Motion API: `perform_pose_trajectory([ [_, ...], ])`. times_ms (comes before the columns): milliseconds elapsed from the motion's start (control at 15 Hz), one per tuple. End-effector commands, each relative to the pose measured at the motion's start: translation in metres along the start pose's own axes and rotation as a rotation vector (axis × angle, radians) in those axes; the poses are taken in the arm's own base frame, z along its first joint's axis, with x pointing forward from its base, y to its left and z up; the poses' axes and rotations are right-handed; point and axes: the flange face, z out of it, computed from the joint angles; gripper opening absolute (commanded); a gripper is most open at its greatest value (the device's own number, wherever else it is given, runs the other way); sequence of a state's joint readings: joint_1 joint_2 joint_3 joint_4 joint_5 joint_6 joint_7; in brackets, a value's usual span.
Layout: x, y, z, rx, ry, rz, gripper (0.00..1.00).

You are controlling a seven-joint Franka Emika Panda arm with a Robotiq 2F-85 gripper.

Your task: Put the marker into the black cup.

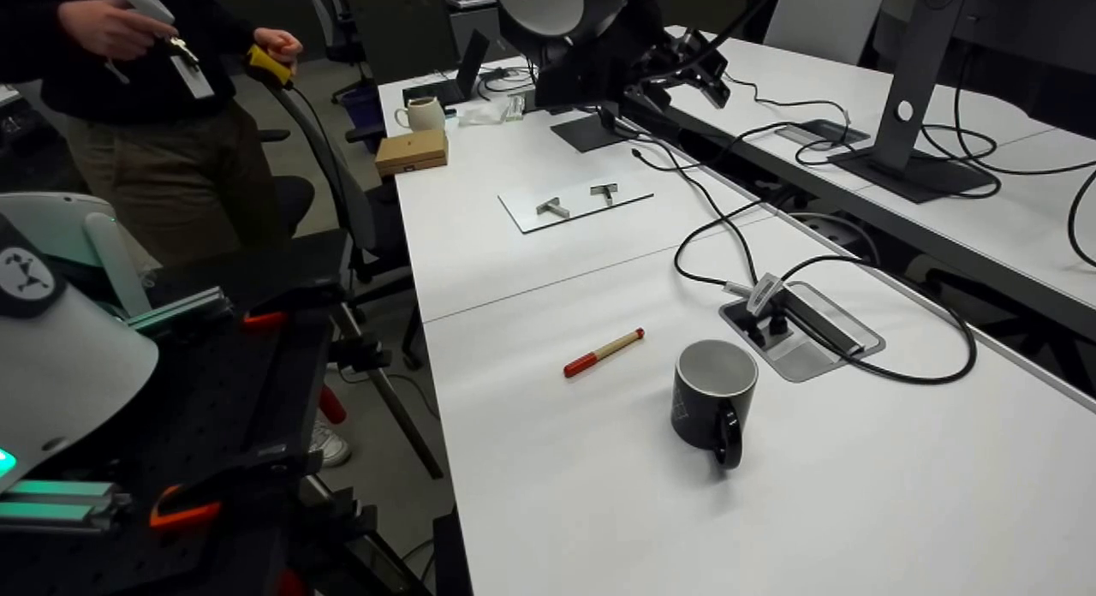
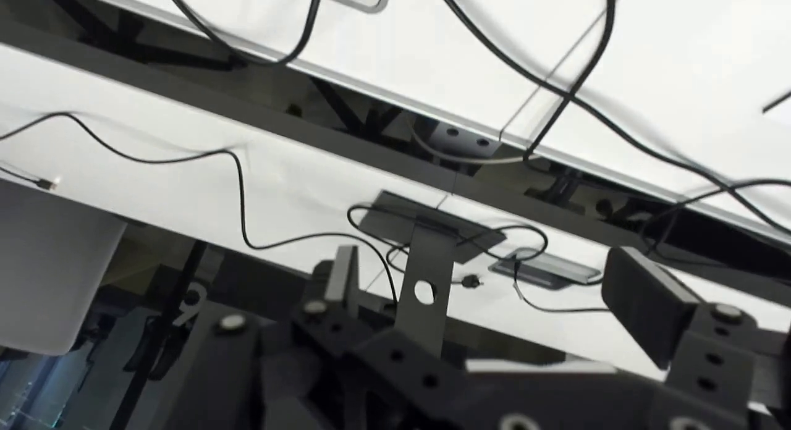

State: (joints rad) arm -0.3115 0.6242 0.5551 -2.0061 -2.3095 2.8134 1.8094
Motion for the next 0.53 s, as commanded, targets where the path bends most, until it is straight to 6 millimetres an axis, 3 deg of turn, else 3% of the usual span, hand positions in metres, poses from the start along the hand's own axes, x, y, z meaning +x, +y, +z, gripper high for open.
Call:
perform_pose_trajectory([
  [0,-0.007,0.001,0.01,-0.009,-0.12,-0.036,1.0],
  [467,-0.028,-0.022,0.031,0.013,-0.353,-0.062,1.0],
])
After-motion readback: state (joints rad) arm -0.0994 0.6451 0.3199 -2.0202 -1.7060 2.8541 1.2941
